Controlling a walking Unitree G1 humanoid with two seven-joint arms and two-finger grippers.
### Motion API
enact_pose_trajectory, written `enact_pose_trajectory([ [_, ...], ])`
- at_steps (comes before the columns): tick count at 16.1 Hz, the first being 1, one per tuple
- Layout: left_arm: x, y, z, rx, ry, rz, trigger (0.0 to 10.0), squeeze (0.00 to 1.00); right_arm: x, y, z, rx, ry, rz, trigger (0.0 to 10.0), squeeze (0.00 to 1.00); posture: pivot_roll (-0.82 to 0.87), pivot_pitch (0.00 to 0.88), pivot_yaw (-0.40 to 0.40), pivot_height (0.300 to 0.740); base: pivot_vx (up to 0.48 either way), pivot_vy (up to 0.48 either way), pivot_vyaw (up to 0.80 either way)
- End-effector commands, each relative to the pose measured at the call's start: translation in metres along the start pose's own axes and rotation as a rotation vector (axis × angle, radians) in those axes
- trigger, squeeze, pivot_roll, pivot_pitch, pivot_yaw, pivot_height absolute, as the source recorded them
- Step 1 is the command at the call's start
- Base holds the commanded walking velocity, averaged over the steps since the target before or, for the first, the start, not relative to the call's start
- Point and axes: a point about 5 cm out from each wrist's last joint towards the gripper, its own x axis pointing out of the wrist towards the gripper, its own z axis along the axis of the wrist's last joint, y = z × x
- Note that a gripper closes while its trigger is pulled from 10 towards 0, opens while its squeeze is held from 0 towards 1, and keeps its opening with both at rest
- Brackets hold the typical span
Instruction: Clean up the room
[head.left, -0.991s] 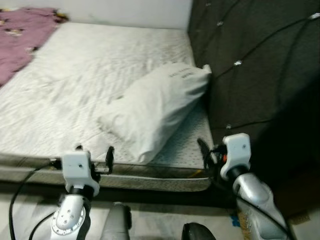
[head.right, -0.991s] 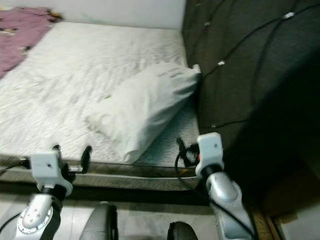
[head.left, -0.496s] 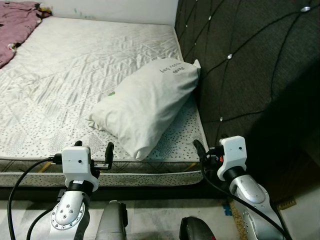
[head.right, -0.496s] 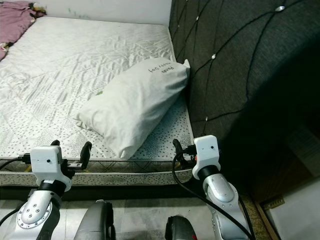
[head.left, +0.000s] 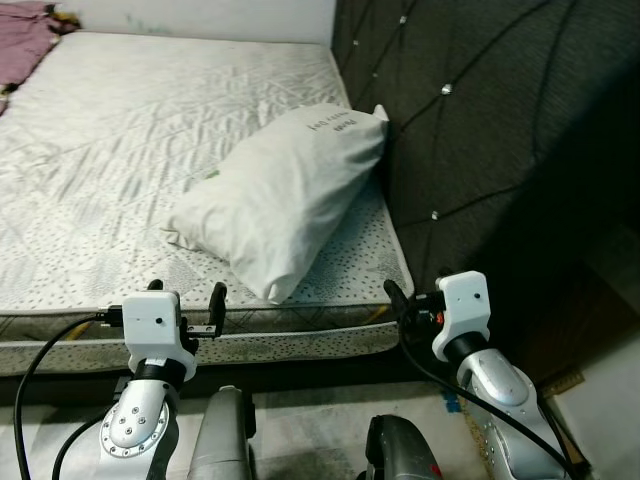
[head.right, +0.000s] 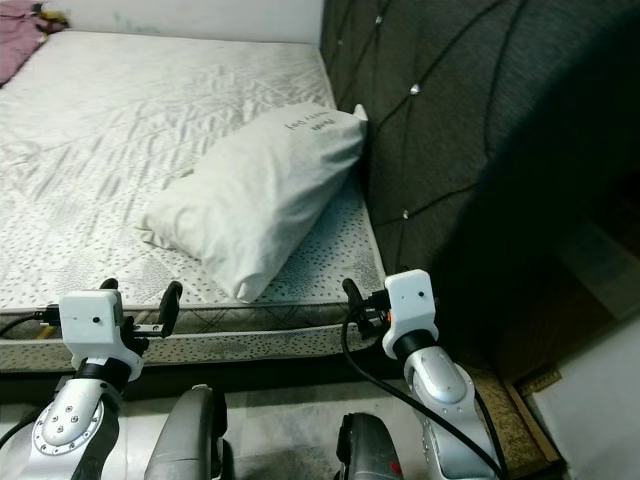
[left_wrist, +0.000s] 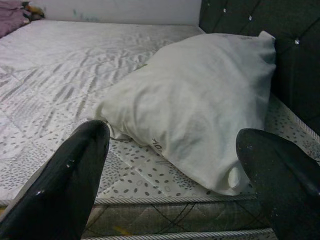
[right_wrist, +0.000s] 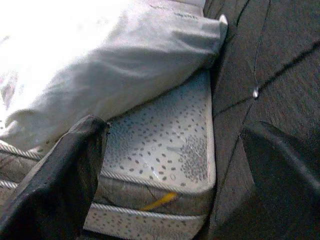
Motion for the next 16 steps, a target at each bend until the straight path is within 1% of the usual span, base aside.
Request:
enact_pose_trajectory([
  [1,0.0017,-0.0026,0.0016,0.006,-0.006,-0.012,10.0,0.00,0.0011,-0.0020,0.0008,-0.002,-0.003,0.005,10.0,0.00,-0.01,0.130,-0.055,0.608,0.000,0.000,0.00],
  [2,0.0013,-0.0048,0.0035,0.005,-0.019,-0.034,10.0,0.00,0.0013,-0.0019,0.0009,-0.003,-0.003,0.007,10.0,0.00,-0.01,0.130,-0.055,0.608,0.244,0.000,0.00],
  [4,0.0014,-0.0051,0.0039,0.006,-0.021,-0.038,10.0,0.00,0.0013,-0.0012,0.0014,-0.014,-0.007,0.014,10.0,0.00,-0.01,0.131,-0.054,0.608,0.292,0.000,0.00],
  [6,0.0025,-0.0055,0.0042,0.007,-0.024,-0.043,10.0,0.00,0.0011,0.0017,0.0028,-0.039,-0.019,0.037,10.0,0.00,-0.01,0.133,-0.053,0.608,0.336,0.000,0.73],
  [9,0.0033,-0.0066,0.0042,0.008,-0.028,-0.052,10.0,0.00,0.0013,0.0016,0.0023,-0.022,-0.020,0.035,10.0,0.00,-0.01,0.133,-0.053,0.608,0.368,0.000,0.78],
  [12,0.0037,-0.0073,0.0046,0.008,-0.031,-0.059,10.0,0.00,0.0020,0.0016,0.0019,-0.020,-0.016,0.040,10.0,0.00,-0.01,0.134,-0.052,0.608,0.411,0.000,0.49],
  [16,0.0044,-0.0084,0.0040,0.004,-0.023,-0.064,10.0,0.00,0.0032,0.0011,0.0006,-0.009,-0.009,0.037,10.0,0.00,0.00,0.137,-0.052,0.608,0.407,0.000,0.00],
])
